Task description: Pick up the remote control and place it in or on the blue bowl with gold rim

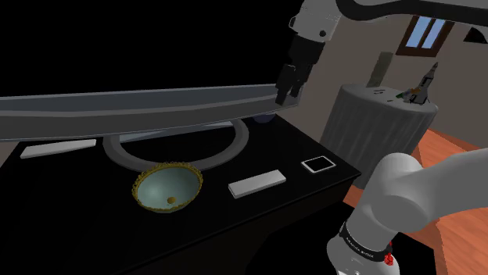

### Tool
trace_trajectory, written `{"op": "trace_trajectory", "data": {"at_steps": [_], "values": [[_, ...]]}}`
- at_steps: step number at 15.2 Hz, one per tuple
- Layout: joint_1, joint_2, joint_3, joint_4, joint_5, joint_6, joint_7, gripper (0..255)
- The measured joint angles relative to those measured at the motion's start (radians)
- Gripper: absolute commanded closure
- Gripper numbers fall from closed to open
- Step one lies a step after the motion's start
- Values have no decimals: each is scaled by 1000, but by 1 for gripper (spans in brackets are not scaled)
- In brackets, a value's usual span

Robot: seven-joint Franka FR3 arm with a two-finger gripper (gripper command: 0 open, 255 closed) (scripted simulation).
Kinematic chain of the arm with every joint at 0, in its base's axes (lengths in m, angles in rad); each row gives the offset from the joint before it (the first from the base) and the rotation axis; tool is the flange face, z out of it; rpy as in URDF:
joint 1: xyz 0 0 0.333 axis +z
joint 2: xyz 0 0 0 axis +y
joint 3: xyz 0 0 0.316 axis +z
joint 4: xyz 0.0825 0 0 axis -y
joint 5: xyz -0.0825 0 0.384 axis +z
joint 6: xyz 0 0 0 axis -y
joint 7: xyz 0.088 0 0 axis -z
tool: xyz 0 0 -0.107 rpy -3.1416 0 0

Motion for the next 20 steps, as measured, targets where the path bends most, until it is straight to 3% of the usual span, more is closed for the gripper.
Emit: {"op": "trace_trajectory", "data": {"at_steps": [4, 11, 20], "values": [[31, 13, -10, -53, -5, 52, -73, 0], [126, 56, -54, -249, -31, 242, -326, 0], [239, 212, -107, -433, -75, 518, -649, 0]]}}
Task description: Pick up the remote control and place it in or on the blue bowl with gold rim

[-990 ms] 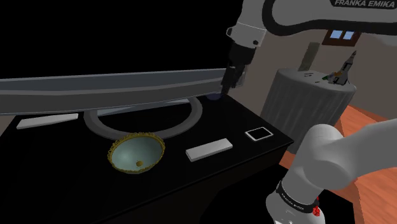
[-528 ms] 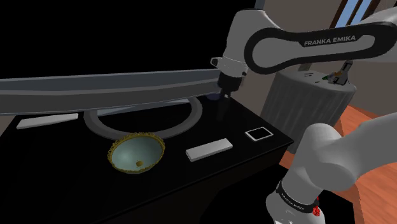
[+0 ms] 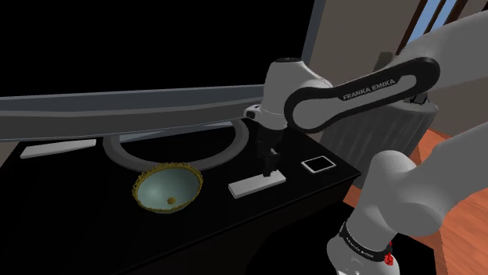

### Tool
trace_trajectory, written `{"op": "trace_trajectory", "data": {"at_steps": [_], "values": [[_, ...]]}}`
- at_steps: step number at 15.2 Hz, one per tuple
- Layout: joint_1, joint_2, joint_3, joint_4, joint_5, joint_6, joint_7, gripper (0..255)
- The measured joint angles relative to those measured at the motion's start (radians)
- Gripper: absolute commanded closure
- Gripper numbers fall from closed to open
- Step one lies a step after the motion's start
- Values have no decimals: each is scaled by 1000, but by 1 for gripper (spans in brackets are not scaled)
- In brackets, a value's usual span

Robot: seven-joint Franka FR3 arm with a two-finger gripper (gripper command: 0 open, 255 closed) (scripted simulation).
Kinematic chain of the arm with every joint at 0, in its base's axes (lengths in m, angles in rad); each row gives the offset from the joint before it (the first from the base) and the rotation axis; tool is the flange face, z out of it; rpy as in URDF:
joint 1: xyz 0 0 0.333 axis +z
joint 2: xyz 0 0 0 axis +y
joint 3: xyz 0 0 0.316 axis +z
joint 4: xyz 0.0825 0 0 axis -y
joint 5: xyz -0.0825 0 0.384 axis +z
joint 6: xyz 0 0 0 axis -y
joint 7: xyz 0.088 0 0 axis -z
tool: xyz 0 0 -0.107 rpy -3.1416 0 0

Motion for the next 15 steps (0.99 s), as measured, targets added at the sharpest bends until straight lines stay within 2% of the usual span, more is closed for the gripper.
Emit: {"op": "trace_trajectory", "data": {"at_steps": [3, 10, 15], "values": [[23, 66, -14, -41, -14, 92, -77, 0], [26, 137, -18, -91, -19, 212, -90, 0], [25, 150, -21, -94, -20, 228, -93, 0]]}}
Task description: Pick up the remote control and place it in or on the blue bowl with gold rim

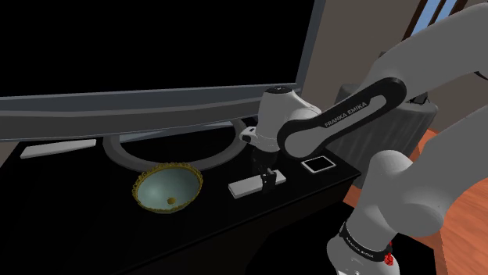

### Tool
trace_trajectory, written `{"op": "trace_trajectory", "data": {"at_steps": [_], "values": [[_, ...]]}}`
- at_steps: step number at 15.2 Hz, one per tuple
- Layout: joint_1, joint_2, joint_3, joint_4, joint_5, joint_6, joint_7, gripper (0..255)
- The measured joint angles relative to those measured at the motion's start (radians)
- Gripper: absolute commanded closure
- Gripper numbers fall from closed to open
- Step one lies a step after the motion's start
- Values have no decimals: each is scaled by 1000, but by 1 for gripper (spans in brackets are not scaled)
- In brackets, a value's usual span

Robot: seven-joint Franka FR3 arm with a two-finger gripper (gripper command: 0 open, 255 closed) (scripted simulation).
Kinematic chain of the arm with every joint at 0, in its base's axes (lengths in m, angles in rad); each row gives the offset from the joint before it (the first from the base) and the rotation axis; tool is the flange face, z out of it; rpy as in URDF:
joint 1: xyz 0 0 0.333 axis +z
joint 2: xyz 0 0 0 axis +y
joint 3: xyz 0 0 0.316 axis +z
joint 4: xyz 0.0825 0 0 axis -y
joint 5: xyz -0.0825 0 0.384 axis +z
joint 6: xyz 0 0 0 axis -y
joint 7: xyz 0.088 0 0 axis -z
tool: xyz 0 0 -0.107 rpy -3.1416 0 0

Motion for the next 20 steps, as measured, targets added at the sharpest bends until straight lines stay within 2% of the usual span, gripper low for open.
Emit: {"op": "trace_trajectory", "data": {"at_steps": [1, 2, 12, 20], "values": [[0, 0, 0, 0, 0, 0, 0, 0], [0, 0, 0, 0, 0, 0, 0, 255], [0, -1, 0, 0, -1, 1, -1, 255], [-1, -75, 1, 48, 2, -123, -4, 255]]}}
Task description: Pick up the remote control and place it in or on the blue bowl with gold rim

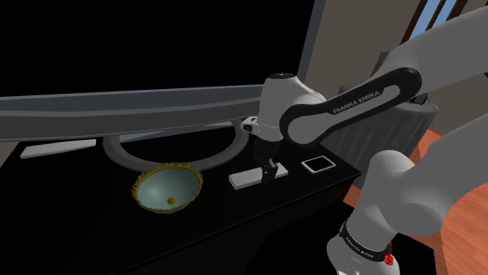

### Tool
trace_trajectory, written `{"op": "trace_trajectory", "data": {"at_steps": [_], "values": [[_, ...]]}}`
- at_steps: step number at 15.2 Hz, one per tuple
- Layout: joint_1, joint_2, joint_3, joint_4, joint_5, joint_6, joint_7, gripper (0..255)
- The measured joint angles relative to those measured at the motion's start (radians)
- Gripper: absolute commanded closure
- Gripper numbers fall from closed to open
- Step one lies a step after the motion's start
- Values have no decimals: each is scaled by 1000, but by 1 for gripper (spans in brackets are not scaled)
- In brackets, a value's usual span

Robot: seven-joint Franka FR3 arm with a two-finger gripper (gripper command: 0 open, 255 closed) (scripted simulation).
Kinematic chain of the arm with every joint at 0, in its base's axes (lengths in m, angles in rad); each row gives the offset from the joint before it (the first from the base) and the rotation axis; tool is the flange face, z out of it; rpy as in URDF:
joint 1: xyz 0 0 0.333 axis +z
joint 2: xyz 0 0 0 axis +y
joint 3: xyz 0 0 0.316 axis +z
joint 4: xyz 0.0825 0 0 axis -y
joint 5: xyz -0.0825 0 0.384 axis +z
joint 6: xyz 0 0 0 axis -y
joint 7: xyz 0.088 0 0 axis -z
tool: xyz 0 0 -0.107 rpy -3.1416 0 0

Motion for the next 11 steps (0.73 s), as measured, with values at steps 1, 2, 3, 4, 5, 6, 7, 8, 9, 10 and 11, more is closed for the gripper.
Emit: {"op": "trace_trajectory", "data": {"at_steps": [1, 2, 3, 4, 5, 6, 7, 8, 9, 10, 11], "values": [[1, -10, 2, 7, 2, -17, 2, 255], [3, -23, 4, 12, 3, -35, 4, 255], [2, -35, 4, 20, 3, -55, 3, 255], [2, -42, 3, 29, 2, -71, 1, 255], [2, -47, 4, 42, 3, -89, 1, 255], [2, -58, 5, 47, 4, -105, 1, 255], [2, -62, 5, 56, 4, -118, 0, 255], [3, -67, 5, 65, 5, -132, 1, 255], [3, -79, 6, 73, 5, -152, 1, 255], [2, -85, 5, 84, 5, -169, -1, 255], [2, -90, 5, 96, 5, -186, -2, 255]]}}
